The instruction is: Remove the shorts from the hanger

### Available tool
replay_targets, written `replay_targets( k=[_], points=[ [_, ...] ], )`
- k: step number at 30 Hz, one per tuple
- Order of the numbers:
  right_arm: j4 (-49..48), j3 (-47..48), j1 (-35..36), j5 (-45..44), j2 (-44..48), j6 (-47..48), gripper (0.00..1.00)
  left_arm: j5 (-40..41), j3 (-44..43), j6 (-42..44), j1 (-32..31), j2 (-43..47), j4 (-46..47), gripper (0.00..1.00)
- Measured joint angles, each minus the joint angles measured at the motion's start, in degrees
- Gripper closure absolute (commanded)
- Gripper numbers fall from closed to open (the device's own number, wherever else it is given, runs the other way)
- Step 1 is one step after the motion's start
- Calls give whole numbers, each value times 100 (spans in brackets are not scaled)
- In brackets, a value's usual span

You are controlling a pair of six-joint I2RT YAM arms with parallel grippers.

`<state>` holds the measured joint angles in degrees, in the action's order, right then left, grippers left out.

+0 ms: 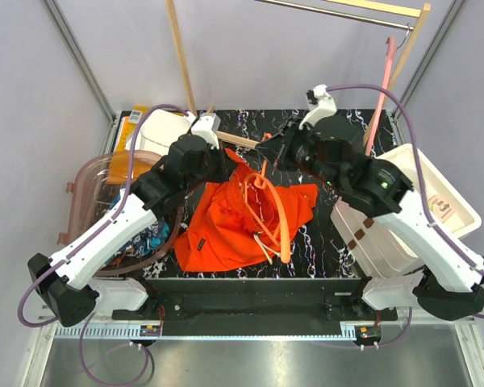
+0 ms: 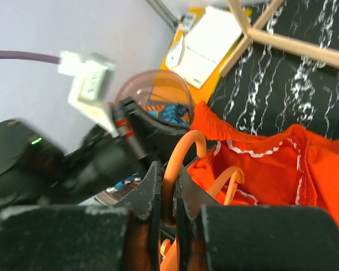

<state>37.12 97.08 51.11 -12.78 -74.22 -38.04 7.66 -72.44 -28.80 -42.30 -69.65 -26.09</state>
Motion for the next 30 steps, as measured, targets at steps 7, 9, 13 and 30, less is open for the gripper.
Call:
replay_targets(
  k=[7, 9, 13, 30],
  points=[
    [629, 984, 0, -573, 476, 533, 100, -767, -935, -24, 321, -820, 210, 85],
    [737, 1180, 0, -782, 562, 699, 100, -1010, -1532, -2, 321, -1303, 166, 52],
    [901, 1257, 2, -1126, 619, 968, 100, -1156, -1751, 92, 308, -1550, 131, 15],
    [713, 822, 11, -2116, -199, 1873, 100, -2922, 533, -807, -295, 1298, 1502, 10]
  ],
)
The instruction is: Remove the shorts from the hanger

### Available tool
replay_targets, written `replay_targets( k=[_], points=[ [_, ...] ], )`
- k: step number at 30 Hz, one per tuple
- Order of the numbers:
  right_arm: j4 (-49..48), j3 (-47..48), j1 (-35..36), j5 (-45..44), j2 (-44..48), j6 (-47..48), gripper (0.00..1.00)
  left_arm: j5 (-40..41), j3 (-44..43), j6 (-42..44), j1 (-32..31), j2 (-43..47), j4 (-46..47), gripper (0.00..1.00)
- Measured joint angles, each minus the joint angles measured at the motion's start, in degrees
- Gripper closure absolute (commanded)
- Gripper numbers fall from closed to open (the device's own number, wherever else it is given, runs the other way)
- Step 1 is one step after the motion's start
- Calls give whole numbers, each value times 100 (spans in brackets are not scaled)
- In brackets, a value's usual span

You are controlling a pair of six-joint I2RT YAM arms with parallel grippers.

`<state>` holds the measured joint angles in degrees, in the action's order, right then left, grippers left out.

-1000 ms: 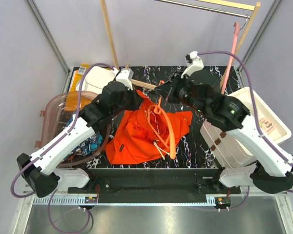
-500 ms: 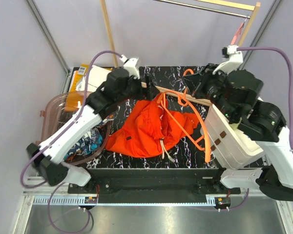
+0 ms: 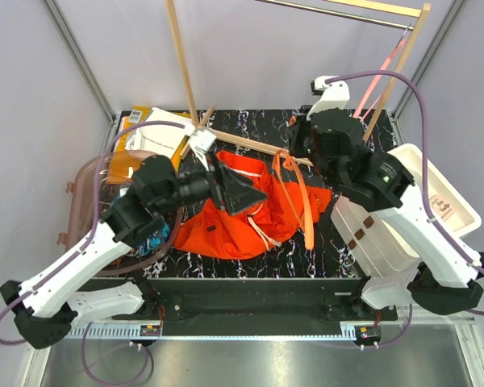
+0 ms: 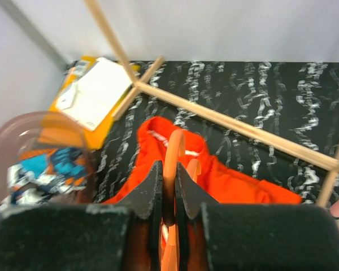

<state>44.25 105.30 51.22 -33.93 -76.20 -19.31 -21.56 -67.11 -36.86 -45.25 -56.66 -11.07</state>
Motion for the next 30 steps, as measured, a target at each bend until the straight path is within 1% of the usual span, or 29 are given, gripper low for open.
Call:
replay_targets(
  k=[2, 4, 7, 9, 12, 14, 17, 22, 27, 29, 30],
  points=[
    [-74, -24, 4, -297, -157, 63, 100, 90, -7, -94, -575, -122, 98, 9],
    [-136, -48, 11, -608, -306, 83, 100, 310, -140, -63, -1067, -229, -9, 9],
    [-164, -98, 11, -1067, -520, 109, 100, 1027, -555, 155, -1759, -391, -291, 8],
    [-170, -142, 11, -1364, -632, 136, 100, 1504, -745, 330, -2074, -393, -378, 9],
    [-168, -151, 11, -1690, -732, 153, 100, 2085, -905, 549, -2345, -398, -479, 9],
    [-164, -151, 11, -1843, -756, 149, 100, 2485, -1027, 691, -2544, -468, -616, 11],
    [-118, -129, 11, -1963, -763, 81, 100, 3359, -1379, 964, -2920, -789, -1043, 15],
    [24, 46, 11, -2024, -883, -129, 100, 4264, -1458, 1303, -3049, -1196, -1401, 19],
    [199, 48, 11, -1941, -942, -363, 100, 4660, -1517, 1440, -3005, -1491, -1543, 43],
    [269, 55, 11, -1849, -949, -485, 100, 4686, -1569, 1414, -2905, -1552, -1587, 51],
    [299, 57, 11, -1790, -949, -546, 100, 4682, -1576, 1388, -2802, -1563, -1598, 58]
  ],
)
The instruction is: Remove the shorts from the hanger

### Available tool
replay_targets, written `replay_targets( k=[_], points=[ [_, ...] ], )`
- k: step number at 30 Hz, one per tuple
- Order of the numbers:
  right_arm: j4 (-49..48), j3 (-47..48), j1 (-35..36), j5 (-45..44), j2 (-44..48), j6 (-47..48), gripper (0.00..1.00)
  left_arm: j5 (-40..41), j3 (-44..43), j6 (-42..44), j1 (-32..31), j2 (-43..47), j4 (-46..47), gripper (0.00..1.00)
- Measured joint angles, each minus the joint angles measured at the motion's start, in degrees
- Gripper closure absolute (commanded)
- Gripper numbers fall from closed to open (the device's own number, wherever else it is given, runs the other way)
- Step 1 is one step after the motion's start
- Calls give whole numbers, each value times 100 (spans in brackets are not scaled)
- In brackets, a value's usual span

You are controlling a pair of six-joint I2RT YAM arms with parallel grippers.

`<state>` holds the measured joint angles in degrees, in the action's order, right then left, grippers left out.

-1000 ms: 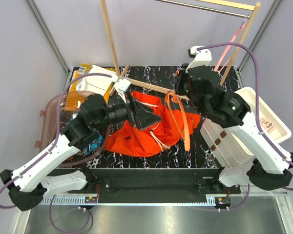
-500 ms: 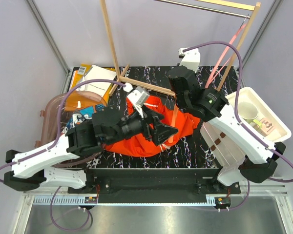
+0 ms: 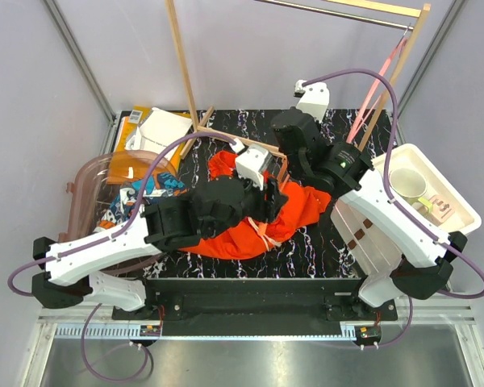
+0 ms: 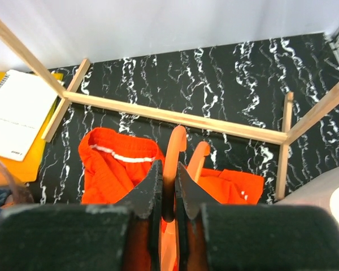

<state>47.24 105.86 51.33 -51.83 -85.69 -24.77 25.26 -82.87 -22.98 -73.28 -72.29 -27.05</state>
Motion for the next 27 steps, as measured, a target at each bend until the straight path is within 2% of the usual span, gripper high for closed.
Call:
replay_targets(
  k=[1, 3, 5, 6, 8, 10, 12, 13, 14, 16, 17, 18, 20, 21, 23, 27],
  points=[
    [44, 0, 0, 61, 0, -76, 100, -2, -4, -42, 85, -9, -17, 60],
    [92, 2, 0, 197, 0, -175, 100, -35, -4, -111, 262, -22, -44, 71],
    [131, 2, 0, 358, 2, -275, 100, -59, -2, -164, 387, -42, -66, 74],
    [157, 4, 0, 431, 2, -323, 100, -90, -2, -181, 435, -46, -72, 81],
    [225, 20, -9, 525, 2, -369, 100, -114, 0, -208, 490, -46, -118, 87],
    [286, 37, -46, 590, 33, -404, 100, -101, 2, -229, 564, -46, -245, 100],
    [326, 42, -74, 658, 90, -452, 99, -153, 13, -234, 627, -39, -282, 100],
    [330, 42, -76, 697, 114, -468, 95, -160, 22, -254, 629, -26, -275, 100],
    [352, 42, -79, 765, 149, -474, 83, -177, 74, -264, 629, 22, -245, 100],
    [365, 42, -79, 942, 208, -485, 66, -251, 175, -310, 660, 136, -214, 100],
    [365, 42, -76, 1091, 243, -507, 56, -306, 251, -358, 715, 225, -177, 100],
    [363, 42, -66, 1263, 295, -518, 39, -337, 304, -400, 780, 286, -181, 100],
    [348, 39, -20, 1587, 452, -503, 22, -387, 540, -503, 999, 463, -199, 100],
    [319, 28, -11, 1722, 564, -474, 9, -398, 597, -529, 1102, 509, -214, 100],
    [282, -26, -2, 1928, 813, -439, 2, -461, 772, -605, 1279, 654, -216, 100],
    [153, -201, 0, 2273, 1440, -345, 0, -874, 1025, -774, 1657, 988, -116, 100]
  ],
)
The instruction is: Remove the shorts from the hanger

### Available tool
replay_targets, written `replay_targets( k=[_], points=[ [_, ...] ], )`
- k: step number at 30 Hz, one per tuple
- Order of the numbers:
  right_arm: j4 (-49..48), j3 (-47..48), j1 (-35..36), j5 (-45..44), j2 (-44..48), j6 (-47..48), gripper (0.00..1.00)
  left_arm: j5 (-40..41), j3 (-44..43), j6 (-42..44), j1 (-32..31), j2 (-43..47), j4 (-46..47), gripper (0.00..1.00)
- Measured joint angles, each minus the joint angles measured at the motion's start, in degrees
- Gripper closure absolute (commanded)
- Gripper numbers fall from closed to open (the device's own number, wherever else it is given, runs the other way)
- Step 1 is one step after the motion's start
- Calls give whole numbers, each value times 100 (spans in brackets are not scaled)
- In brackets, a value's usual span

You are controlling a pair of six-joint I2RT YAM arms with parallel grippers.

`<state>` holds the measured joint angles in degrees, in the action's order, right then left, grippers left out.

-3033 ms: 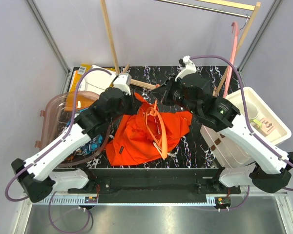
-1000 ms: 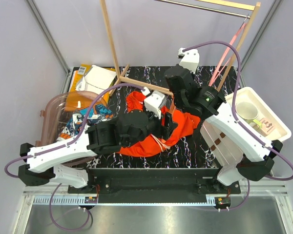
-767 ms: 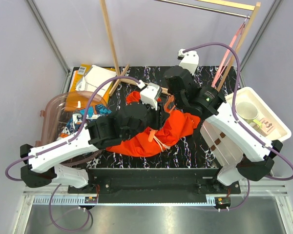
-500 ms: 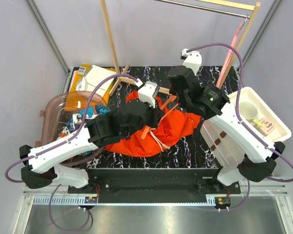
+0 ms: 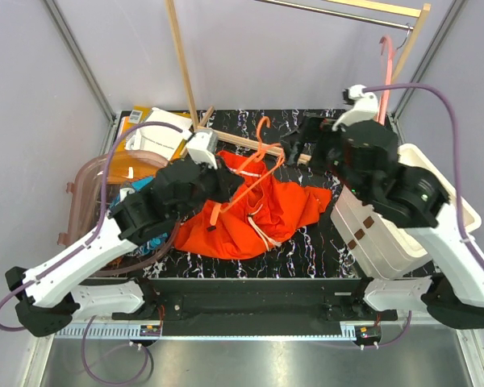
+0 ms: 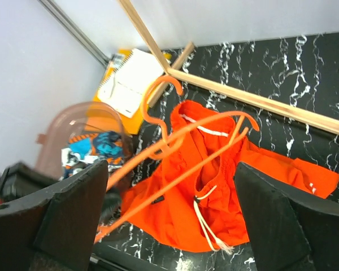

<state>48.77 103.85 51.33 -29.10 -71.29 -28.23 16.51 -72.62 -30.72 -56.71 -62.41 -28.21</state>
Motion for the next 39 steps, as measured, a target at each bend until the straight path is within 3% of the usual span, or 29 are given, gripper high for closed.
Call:
replay_targets(
  k=[4, 11, 18, 33, 39],
  points=[
    [-68, -133, 0, 70, 533, 11, 0, -525, 118, -243, 584, 262, 319, 100],
    [-96, -321, 0, 2, 1340, 7, 0, -1709, 144, -1196, 1740, 264, 1707, 100],
    [-103, -411, 0, -20, 1840, -4, 0, -2640, -369, -2551, 2608, -737, 3198, 100],
    [-81, -474, 0, -37, 2022, -11, 0, -3095, -1746, -3877, 3126, -2334, 4341, 100],
    [-68, -474, 0, -136, 2061, -9, 0, -3147, -1864, -4358, 3206, -2695, 4765, 100]
  ],
)
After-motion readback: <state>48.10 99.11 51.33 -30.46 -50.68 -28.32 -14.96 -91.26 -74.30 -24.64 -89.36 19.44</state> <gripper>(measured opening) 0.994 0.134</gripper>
